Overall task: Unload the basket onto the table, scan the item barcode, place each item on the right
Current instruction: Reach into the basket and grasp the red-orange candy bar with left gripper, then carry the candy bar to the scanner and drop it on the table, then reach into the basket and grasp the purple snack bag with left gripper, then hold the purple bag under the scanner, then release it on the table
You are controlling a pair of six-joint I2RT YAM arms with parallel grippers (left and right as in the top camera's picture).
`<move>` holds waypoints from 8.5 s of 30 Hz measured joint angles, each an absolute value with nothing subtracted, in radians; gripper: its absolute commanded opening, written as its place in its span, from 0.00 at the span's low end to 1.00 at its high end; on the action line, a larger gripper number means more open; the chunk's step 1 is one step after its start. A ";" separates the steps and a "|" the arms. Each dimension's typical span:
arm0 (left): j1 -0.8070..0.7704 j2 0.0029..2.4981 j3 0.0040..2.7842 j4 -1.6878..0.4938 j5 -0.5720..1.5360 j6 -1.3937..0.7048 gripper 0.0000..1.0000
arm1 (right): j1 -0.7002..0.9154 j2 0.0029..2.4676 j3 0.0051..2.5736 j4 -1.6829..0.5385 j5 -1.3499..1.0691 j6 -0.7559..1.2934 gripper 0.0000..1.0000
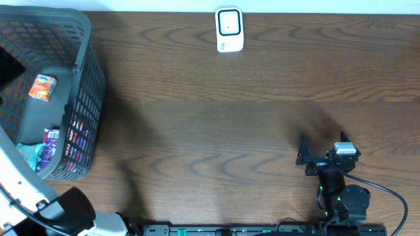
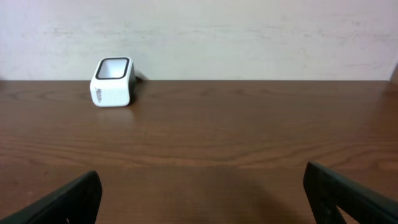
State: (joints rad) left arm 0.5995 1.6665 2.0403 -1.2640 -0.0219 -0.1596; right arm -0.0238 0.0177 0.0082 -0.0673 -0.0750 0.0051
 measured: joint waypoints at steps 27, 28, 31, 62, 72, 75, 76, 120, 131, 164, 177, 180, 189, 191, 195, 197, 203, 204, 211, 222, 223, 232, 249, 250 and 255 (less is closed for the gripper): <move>0.562 1.850 1.600 -1.312 -0.081 -0.123 0.88 | -0.024 0.018 0.008 -0.067 -0.075 0.006 0.99; 0.559 1.850 1.580 -1.304 -0.080 -0.123 0.88 | -0.024 0.018 0.008 -0.067 -0.075 0.006 0.99; 0.554 1.850 1.525 -1.271 -0.081 -0.123 0.89 | -0.024 0.018 0.008 -0.067 -0.075 0.006 0.99; 0.551 1.844 1.404 -1.105 0.055 -0.104 0.08 | -0.024 0.018 0.008 -0.067 -0.075 0.006 0.99; 0.552 1.723 1.639 -1.070 0.073 -0.162 0.08 | -0.024 0.018 0.008 -0.067 -0.075 0.006 0.99; 0.552 1.576 1.686 -0.948 0.073 -0.233 0.07 | -0.024 0.018 0.008 -0.067 -0.075 0.006 0.99; 0.552 1.536 1.692 -0.921 0.073 -0.254 0.07 | -0.024 0.018 0.008 -0.067 -0.075 0.006 0.99; -0.675 2.006 1.705 -0.682 0.004 -0.786 0.07 | -0.024 0.018 0.008 -0.067 -0.075 0.006 0.99; -0.674 2.102 1.705 -0.609 -0.036 -0.966 0.72 | -0.024 0.018 0.008 -0.067 -0.075 0.006 0.99; 0.256 1.410 1.726 -0.779 -0.306 -0.205 0.99 | -0.024 0.018 0.008 -0.067 -0.075 0.006 0.99; 0.452 1.680 1.675 -1.061 -0.187 -0.378 0.99 | -0.024 0.018 0.008 -0.067 -0.075 0.006 0.99; 0.477 1.743 1.674 -1.139 -0.178 -0.453 0.99 | -0.024 0.018 0.008 -0.067 -0.075 0.006 0.99; 0.480 1.897 1.650 -1.246 -0.170 -0.633 0.99 | -0.024 0.018 0.008 -0.067 -0.075 0.005 0.99; 0.473 1.907 1.624 -1.222 -0.167 -0.656 0.99 | -0.024 0.018 0.008 -0.067 -0.075 0.005 0.99; 0.471 1.908 1.546 -1.169 -0.167 -0.708 0.99 | -0.024 0.018 0.008 -0.067 -0.075 0.005 0.99; 0.474 1.908 1.504 -1.136 -0.167 -0.724 0.99 | -0.024 0.018 0.008 -0.067 -0.075 0.006 0.99; 0.477 1.908 1.398 -1.052 -0.176 -0.742 0.77 | -0.024 0.018 0.008 -0.067 -0.075 0.006 0.99; 0.477 1.908 1.386 -1.046 -0.181 -0.744 0.71 | -0.024 0.018 0.008 -0.067 -0.075 0.006 0.99; 0.478 1.901 1.362 -1.050 -0.229 -0.755 0.07 | -0.024 0.018 0.008 -0.067 -0.075 0.005 0.99; 0.498 1.864 1.517 -1.090 -0.004 -0.604 0.07 | -0.024 0.018 0.008 -0.067 -0.075 0.006 0.99; 0.500 1.843 1.547 -1.083 0.039 -0.594 0.07 | -0.024 0.018 0.008 -0.067 -0.075 0.006 0.99; 0.505 1.427 1.698 -0.791 0.225 -0.576 0.07 | -0.024 0.018 0.008 -0.067 -0.075 0.005 0.99; -0.191 1.304 1.708 -0.710 0.339 -0.421 0.07 | -0.024 0.018 0.008 -0.067 -0.075 0.006 0.99; -0.252 1.328 1.708 -0.720 0.338 -0.383 0.07 | -0.024 0.018 0.008 -0.067 -0.075 0.006 0.99; -0.467 1.454 1.708 -0.795 0.317 -0.236 0.07 | -0.024 0.018 0.008 -0.067 -0.075 0.005 0.99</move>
